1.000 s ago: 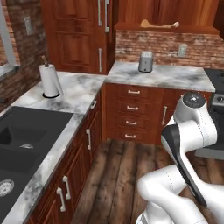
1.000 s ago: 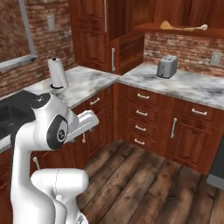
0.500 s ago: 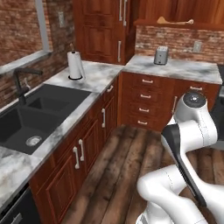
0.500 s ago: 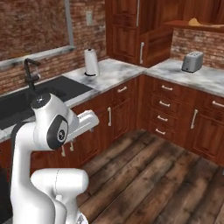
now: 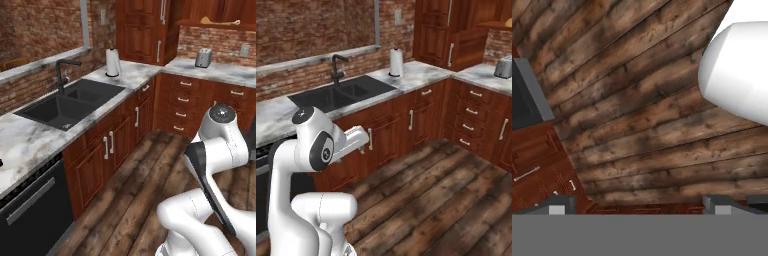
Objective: Organize the utensils by type. Pick up the wooden spoons from the counter and place them in the open cabinet. Then pick up the metallic utensils from the counter and place them in the open drawer.
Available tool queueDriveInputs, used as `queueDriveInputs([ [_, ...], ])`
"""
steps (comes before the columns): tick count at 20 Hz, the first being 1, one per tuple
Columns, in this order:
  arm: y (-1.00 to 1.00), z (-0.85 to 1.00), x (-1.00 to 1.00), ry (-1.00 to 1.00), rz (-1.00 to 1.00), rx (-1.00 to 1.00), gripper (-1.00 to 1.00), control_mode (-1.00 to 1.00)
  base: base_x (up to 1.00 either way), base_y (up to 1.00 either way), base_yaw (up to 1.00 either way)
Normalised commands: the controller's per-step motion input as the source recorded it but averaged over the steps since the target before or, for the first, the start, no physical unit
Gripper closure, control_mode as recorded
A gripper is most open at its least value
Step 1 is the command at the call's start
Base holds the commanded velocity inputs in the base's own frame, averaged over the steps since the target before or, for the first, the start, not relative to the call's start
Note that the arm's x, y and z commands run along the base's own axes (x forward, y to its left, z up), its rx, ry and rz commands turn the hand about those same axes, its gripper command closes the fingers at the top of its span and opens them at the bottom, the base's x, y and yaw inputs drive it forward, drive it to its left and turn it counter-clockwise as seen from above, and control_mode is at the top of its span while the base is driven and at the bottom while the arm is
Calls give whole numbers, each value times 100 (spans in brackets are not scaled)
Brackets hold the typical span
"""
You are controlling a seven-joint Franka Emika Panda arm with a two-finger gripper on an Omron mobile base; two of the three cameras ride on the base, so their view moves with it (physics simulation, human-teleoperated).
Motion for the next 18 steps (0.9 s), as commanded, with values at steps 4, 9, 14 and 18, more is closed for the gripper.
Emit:
queueDriveInputs([
  [4,0,0,0,0,0,0,-100,100,-100,0,31],
  [9,0,0,0,0,0,0,-100,100,-99,2,32],
  [14,0,0,0,0,0,0,-100,100,-81,15,38],
  [18,0,0,0,0,0,0,-100,100,-62,32,39],
])
